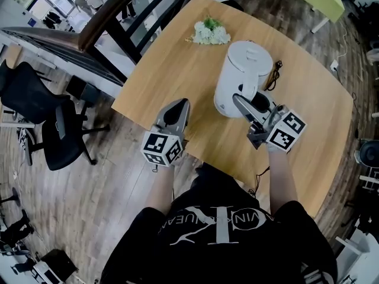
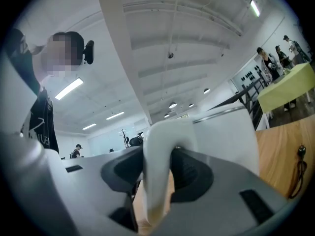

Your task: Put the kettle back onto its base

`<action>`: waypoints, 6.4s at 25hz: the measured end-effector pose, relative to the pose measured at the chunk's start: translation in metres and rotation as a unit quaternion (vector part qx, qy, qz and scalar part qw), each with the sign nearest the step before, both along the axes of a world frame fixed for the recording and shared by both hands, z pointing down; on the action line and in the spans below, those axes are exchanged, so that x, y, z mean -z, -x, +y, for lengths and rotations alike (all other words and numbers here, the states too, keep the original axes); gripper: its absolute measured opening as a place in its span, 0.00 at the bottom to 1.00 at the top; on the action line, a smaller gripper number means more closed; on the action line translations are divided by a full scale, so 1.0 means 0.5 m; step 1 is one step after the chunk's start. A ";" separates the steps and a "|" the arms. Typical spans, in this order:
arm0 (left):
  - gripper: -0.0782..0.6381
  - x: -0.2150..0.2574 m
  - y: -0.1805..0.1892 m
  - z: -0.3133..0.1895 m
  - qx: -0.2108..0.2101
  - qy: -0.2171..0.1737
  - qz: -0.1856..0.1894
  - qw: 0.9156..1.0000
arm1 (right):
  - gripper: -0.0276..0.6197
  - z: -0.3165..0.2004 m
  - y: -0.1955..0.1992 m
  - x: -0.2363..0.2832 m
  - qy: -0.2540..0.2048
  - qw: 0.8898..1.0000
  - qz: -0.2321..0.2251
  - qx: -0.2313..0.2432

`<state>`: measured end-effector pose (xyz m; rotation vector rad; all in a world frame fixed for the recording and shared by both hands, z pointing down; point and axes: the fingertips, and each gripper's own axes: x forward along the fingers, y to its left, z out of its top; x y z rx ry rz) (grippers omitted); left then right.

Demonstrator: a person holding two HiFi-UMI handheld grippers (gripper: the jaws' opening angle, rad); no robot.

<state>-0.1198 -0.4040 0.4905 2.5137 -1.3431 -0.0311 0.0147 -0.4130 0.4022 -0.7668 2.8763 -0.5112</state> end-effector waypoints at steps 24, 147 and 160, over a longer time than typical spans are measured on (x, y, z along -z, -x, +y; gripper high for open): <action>0.11 0.000 -0.007 0.045 -0.012 0.001 0.008 1.000 | 0.30 0.112 0.012 -0.074 -0.023 0.993 0.112 0.021; 0.11 0.062 -0.015 0.445 0.037 -0.043 -0.070 0.996 | 0.08 0.481 -0.160 -0.099 -0.014 0.970 0.131 -0.203; 0.11 0.060 -0.022 0.480 0.034 -0.043 -0.072 0.996 | 0.08 0.520 -0.169 -0.102 -0.012 0.969 0.128 -0.210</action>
